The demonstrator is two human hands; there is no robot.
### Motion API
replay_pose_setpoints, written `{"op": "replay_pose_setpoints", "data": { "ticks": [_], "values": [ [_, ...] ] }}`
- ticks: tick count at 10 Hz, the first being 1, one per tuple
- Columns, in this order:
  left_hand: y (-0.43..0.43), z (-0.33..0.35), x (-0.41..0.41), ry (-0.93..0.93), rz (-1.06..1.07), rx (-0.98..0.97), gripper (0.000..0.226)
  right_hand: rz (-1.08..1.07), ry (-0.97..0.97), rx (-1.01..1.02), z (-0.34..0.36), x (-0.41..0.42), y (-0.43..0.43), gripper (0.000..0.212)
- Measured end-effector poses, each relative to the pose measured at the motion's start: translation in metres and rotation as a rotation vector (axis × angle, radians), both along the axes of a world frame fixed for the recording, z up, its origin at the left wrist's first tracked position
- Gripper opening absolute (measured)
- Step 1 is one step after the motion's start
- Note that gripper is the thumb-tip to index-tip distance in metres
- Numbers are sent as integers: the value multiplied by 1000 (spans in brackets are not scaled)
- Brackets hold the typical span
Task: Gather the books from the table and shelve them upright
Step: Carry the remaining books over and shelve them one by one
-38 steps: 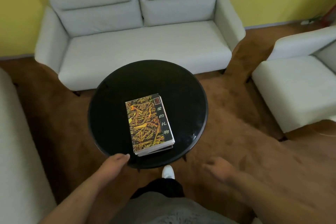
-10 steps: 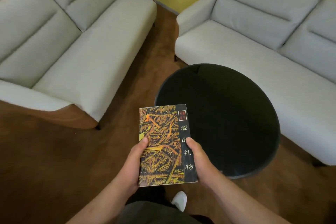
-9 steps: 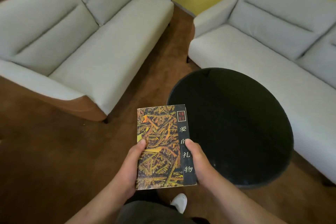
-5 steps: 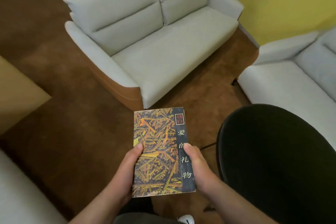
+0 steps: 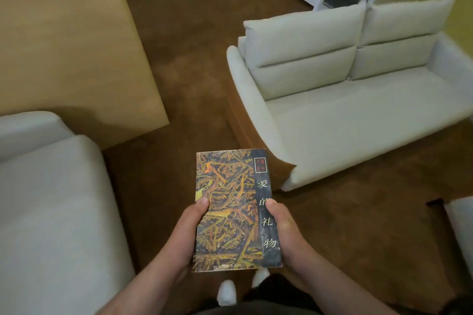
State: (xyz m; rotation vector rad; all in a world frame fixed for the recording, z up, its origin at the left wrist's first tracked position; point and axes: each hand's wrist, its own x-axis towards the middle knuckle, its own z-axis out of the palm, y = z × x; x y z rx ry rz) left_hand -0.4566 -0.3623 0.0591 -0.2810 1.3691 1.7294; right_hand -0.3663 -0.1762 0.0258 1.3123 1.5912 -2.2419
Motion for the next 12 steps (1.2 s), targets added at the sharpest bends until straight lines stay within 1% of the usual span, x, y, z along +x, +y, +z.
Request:
{"op": "replay_pose_setpoints", "data": {
  "ticks": [1, 2, 3, 4, 5, 7, 8, 9, 10, 11, 12],
  "values": [
    [-12, -11, -37, -11, 73, -48, 55, 78, 5, -1, 7, -49, -6, 90],
    [-17, -26, -83, 20, 123, -100, 60, 134, -3, -30, 0, -102, -3, 97],
    [-15, -38, -139, 63, 145, -145, 72, 189, 13, -36, -17, -172, 3, 107],
    [-2, -41, -198, 40, 166, -169, 70, 219, 56, -52, -19, -232, 20, 111],
    [10, -38, -256, 14, 177, -157, 69, 255, 50, -21, -14, -299, 33, 114],
    [32, -18, -365, 16, 219, -126, 82, 244, 66, -72, 2, -414, 55, 112],
    [44, -8, -425, 28, 191, -107, 87, 247, 89, -76, 7, -467, 65, 113],
    [56, -10, -490, -16, 190, -84, 84, 215, 88, -67, 8, -526, 73, 117],
    [70, -12, -557, -48, 167, -58, 76, 155, 87, -76, 11, -584, 82, 113],
    [88, -5, -617, -73, 116, -19, 67, 117, 83, -76, 18, -635, 96, 95],
    [110, 3, -668, -70, 84, -12, 64, 60, 77, -64, 19, -677, 114, 94]
  ]
}}
